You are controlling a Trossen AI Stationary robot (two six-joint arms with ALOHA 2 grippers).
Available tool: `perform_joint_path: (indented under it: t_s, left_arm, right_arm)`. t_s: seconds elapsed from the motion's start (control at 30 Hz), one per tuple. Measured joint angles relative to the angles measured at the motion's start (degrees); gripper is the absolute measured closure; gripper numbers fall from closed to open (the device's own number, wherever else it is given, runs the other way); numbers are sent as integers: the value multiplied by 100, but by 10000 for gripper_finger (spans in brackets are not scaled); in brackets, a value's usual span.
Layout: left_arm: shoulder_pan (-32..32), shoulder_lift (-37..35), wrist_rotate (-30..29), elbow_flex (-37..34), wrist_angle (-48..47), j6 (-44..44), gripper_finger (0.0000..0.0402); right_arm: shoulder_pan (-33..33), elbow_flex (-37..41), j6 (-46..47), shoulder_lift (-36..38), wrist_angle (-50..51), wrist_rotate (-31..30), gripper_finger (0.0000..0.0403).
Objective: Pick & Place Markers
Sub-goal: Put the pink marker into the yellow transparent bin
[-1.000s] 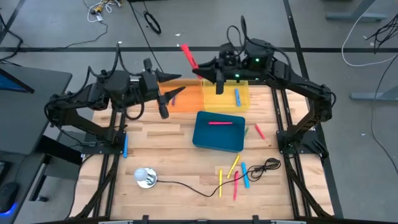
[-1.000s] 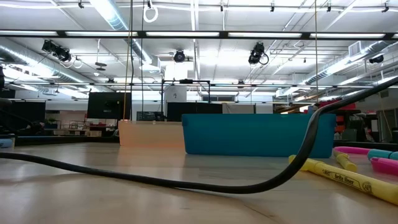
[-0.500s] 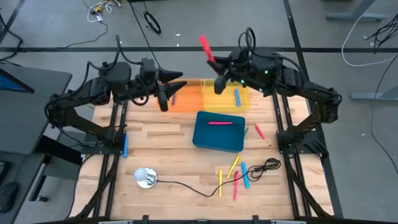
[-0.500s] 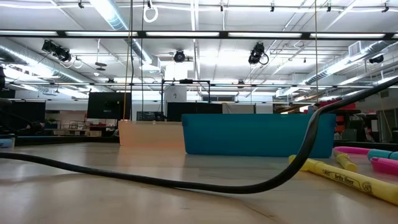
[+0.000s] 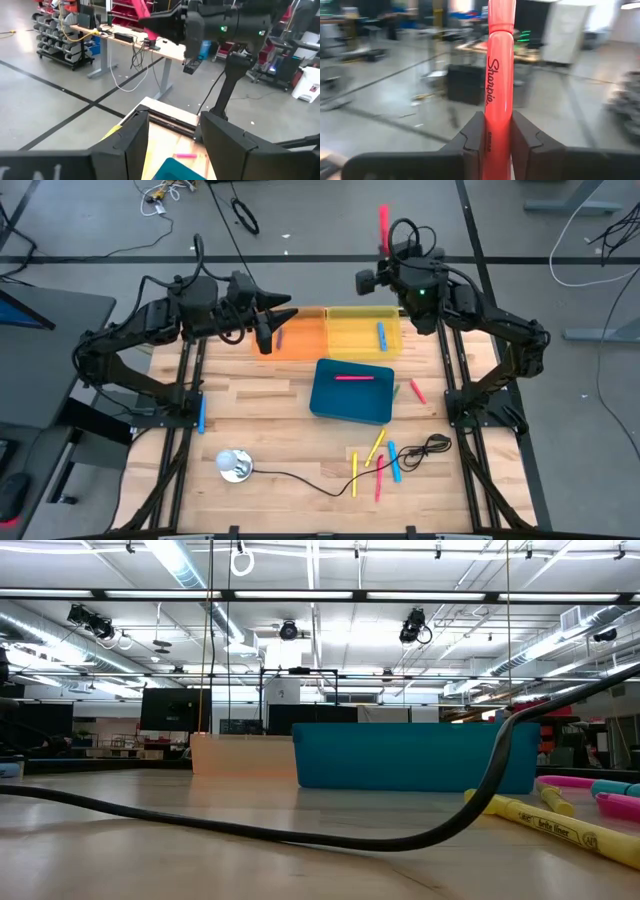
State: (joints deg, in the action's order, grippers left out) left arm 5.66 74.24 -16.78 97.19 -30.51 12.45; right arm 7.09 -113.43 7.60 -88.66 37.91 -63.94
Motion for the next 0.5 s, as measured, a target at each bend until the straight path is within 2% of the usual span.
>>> perform_joint_path:
  t_s: [0.1, 0.2, 0.4, 0.5]
  left_arm:
    - [7, 0, 6, 0, -74, -2, 216]
    - [7, 0, 9, 0, -80, -4, 216]
    - [7, 0, 9, 2, -130, -9, 216]
    - [7, 0, 11, 2, -142, -20, 216]
  right_arm:
    - [2, 0, -57, 0, -14, -540, 352]
    - [48, 0, -58, 0, -137, -587, 352]
    - [438, 0, 106, -4, -284, 58, 352]
    - [671, -116, 381, -15, 3, 375, 352]
